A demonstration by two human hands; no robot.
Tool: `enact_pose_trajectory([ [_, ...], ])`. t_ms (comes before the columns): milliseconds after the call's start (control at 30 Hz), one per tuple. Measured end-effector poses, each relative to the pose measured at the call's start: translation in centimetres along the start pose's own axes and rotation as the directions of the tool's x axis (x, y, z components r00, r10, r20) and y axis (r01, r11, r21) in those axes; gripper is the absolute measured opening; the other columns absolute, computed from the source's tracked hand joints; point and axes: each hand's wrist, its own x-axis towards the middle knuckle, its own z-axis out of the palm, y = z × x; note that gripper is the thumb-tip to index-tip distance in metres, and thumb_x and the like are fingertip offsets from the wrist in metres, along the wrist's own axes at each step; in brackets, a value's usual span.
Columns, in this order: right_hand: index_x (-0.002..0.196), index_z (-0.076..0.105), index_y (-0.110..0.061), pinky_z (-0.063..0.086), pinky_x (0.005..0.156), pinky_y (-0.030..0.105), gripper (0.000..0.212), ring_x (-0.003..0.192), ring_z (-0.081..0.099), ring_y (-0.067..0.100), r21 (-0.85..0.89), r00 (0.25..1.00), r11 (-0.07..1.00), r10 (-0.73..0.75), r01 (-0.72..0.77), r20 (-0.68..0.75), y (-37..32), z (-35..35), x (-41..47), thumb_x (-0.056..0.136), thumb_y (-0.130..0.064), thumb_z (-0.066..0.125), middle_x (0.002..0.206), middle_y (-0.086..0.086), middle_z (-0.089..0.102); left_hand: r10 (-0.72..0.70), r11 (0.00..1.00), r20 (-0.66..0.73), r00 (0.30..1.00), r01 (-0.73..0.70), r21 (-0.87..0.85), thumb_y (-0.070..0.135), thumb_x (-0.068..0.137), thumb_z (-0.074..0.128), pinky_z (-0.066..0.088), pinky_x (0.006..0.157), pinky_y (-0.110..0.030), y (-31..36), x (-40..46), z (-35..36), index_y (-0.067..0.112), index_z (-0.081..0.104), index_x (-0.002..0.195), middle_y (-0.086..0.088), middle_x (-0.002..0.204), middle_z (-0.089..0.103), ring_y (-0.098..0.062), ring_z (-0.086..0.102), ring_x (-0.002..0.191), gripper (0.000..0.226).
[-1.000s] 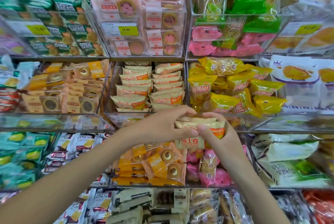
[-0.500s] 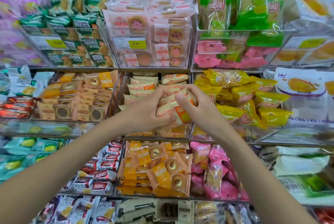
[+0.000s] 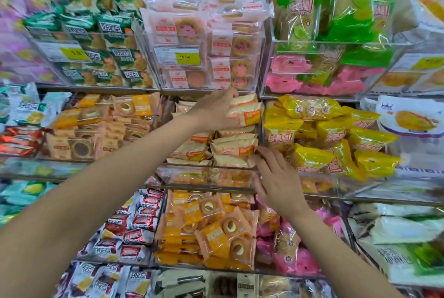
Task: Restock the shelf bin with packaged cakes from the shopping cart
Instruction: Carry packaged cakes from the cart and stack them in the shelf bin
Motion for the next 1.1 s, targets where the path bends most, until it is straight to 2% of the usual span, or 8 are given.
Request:
enact_pose_trajectory([
  [200, 0.106, 0.068, -0.006, 0.053, 0.065, 0.033, 0.040, 0.105, 0.061, 0.030, -0.105, 0.999, 0.994, -0.023, 0.020, -0.033, -0.1, 1.3, 0.4, 0.085, -0.031, 0.046, 0.113, 0.012, 0.066, 0.185, 0.982, 0.033, 0.982, -0.186, 0.028, 0.037, 0.081, 0.062, 0.025, 0.069, -0.031, -1.2, 2.2, -0.2, 0.013, 0.038, 0.124, 0.001, 0.099, 0.039, -0.015, 0.035, 0.092, 0.055],
  [267, 0.107, 0.068, -0.006, 0.053, 0.066, 0.033, 0.041, 0.104, 0.062, 0.031, -0.121, 0.999, 0.992, -0.042, 0.038, -0.027, 0.1, 1.4, 0.3, 0.084, -0.032, 0.047, 0.111, 0.012, 0.067, 0.238, 0.968, 0.057, 0.970, -0.241, 0.062, 0.036, 0.081, 0.062, 0.025, 0.070, -0.031, -1.6, 2.3, -0.3, 0.012, 0.039, 0.124, 0.000, 0.099, 0.039, -0.016, 0.035, 0.094, 0.055],
  [400, 0.108, 0.068, -0.005, 0.054, 0.068, 0.034, 0.041, 0.104, 0.062, 0.031, -0.122, 0.999, 0.992, -0.046, 0.043, -0.024, 0.2, 1.6, 0.3, 0.084, -0.032, 0.048, 0.109, 0.012, 0.067, 0.260, 0.950, 0.048, 0.964, -0.264, 0.164, 0.039, 0.080, 0.062, 0.024, 0.072, -0.031, -2.2, 2.4, -0.3, 0.014, 0.040, 0.124, -0.008, 0.111, 0.052, -0.023, 0.044, 0.103, 0.056],
  [500, 0.106, 0.068, -0.007, 0.052, 0.068, 0.032, 0.040, 0.104, 0.062, 0.029, -0.119, 0.998, 0.992, -0.041, 0.034, -0.057, 0.1, 1.6, 0.3, 0.083, -0.031, 0.047, 0.108, 0.009, 0.068, 0.280, 0.902, 0.004, 0.960, -0.264, 0.341, 0.047, 0.075, 0.061, 0.024, 0.072, -0.034, -2.0, 2.6, -0.1, 0.013, 0.041, 0.122, -0.010, 0.106, 0.055, -0.027, 0.047, 0.101, 0.061],
  [800, 0.106, 0.068, -0.006, 0.054, 0.070, 0.035, 0.039, 0.104, 0.062, 0.030, -0.116, 0.997, 0.993, -0.042, 0.034, -0.060, 0.0, 1.6, 0.3, 0.083, -0.030, 0.048, 0.108, 0.011, 0.067, 0.274, 0.901, -0.004, 0.962, -0.255, 0.352, 0.044, 0.075, 0.061, 0.034, 0.083, -0.038, -2.1, 2.5, -0.5, 0.013, 0.043, 0.123, -0.008, 0.109, 0.055, -0.026, 0.047, 0.104, 0.060],
  [900, 0.106, 0.069, -0.006, 0.055, 0.070, 0.034, 0.040, 0.103, 0.063, 0.030, -0.117, 0.997, 0.992, -0.047, 0.040, -0.059, 0.0, 1.6, 0.4, 0.082, -0.030, 0.048, 0.108, 0.011, 0.068, 0.253, 0.933, -0.061, 0.965, -0.227, 0.281, 0.041, 0.077, 0.061, 0.034, 0.081, -0.036, -1.5, 2.5, 0.8, 0.012, 0.040, 0.126, -0.009, 0.117, 0.050, -0.027, 0.044, 0.109, 0.061],
  [1033, 0.107, 0.068, -0.006, 0.054, 0.071, 0.035, 0.040, 0.104, 0.062, 0.030, -0.117, 0.998, 0.993, -0.037, 0.030, -0.058, 0.0, 1.7, 0.2, 0.082, -0.030, 0.048, 0.109, 0.011, 0.068, 0.128, 0.988, 0.017, 0.992, -0.126, -0.089, 0.034, 0.087, 0.056, 0.029, 0.091, -0.030, -1.3, 1.8, 3.3, 0.011, 0.028, 0.134, -0.006, 0.130, 0.030, -0.023, 0.031, 0.120, 0.060],
  [1100, 0.107, 0.068, -0.006, 0.054, 0.072, 0.035, 0.041, 0.105, 0.062, 0.030, -0.121, 0.998, 0.992, -0.034, 0.027, -0.054, 0.0, 1.7, 0.2, 0.082, -0.030, 0.047, 0.109, 0.011, 0.067, 0.132, 0.987, 0.018, 0.991, -0.129, -0.095, 0.042, 0.091, 0.052, 0.029, 0.095, -0.032, -1.5, 1.7, 3.5, 0.013, 0.032, 0.133, -0.003, 0.130, 0.032, -0.022, 0.030, 0.119, 0.055],
])
